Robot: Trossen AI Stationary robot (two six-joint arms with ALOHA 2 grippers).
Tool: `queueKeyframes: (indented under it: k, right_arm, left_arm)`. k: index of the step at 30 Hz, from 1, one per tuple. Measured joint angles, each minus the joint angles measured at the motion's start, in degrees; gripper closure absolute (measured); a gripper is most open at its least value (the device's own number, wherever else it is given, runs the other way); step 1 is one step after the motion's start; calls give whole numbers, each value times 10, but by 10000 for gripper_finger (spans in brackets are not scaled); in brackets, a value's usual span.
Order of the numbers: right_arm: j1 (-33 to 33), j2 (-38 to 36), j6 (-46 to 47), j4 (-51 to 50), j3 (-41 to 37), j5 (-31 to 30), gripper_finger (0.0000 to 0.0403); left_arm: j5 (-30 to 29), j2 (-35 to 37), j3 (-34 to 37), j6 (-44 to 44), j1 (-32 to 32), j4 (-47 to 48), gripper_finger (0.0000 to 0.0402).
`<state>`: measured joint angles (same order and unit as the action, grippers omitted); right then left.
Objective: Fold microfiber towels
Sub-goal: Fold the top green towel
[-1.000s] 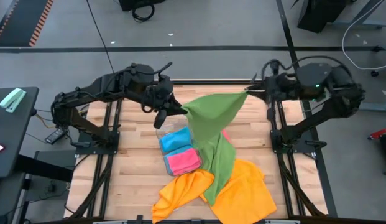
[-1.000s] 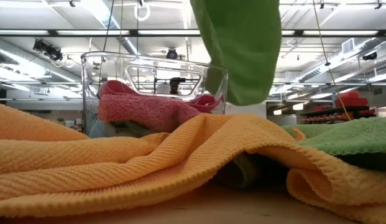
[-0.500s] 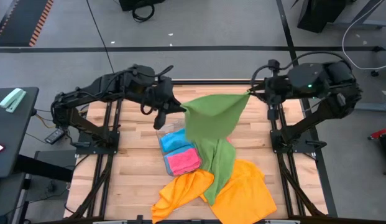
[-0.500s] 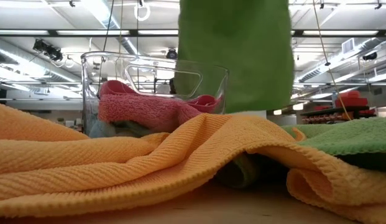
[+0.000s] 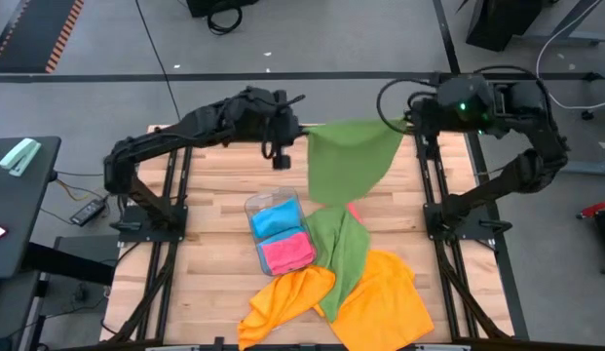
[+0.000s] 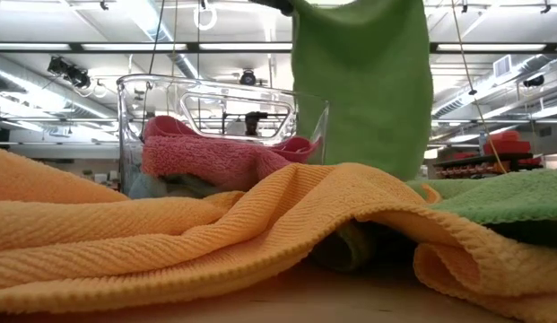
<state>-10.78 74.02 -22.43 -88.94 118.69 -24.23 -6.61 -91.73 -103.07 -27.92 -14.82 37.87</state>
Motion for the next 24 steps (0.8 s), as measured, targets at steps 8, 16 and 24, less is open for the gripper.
queueKeyframes:
  k: [8, 16, 24]
  right_arm:
    - [-130, 2, -73, 21, 0, 17, 361]
    - [-133, 12, 0, -9, -41, 137, 361]
    - [-75, 1, 83, -6, -232, 248, 361]
  left_arm:
    - [-44, -22, -1, -129, -35, -179, 392]
    - [7, -30, 0, -45, -37, -75, 381]
    - [51, -52, -1, 82, 32, 39, 383]
